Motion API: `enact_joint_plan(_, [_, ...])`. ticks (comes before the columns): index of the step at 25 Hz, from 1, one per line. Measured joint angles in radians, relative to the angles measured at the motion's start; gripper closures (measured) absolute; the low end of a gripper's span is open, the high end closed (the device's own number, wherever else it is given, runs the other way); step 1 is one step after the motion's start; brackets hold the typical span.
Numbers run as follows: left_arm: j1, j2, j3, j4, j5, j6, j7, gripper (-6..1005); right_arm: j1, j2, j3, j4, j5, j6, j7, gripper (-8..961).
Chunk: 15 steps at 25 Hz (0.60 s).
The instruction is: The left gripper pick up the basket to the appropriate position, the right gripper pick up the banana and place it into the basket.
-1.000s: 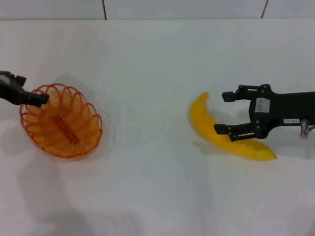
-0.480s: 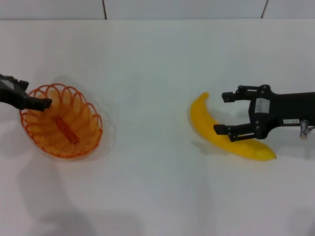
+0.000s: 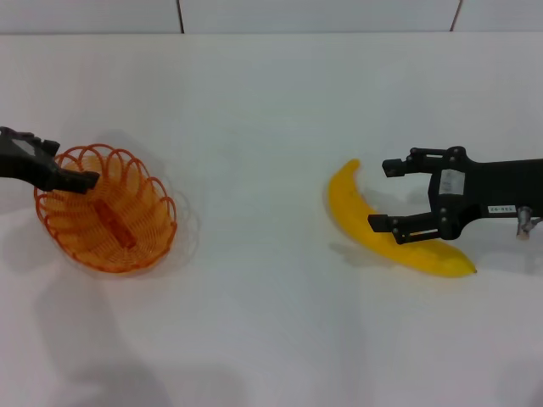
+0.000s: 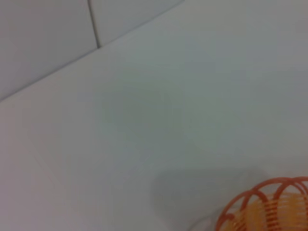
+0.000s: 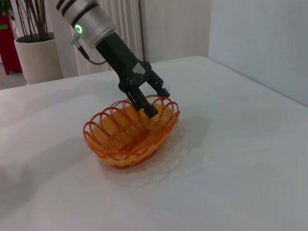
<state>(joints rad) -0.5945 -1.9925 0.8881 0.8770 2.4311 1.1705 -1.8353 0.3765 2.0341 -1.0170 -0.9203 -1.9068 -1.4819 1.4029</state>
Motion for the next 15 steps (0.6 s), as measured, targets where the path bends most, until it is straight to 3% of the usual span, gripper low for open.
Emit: enact_joint_plan(15, [-0.005,-0.002,0.000,-0.021,0.000,-0.020,0.023,177,0.002,0.000,0.000,0.000,0.000,0.000,0.002,86])
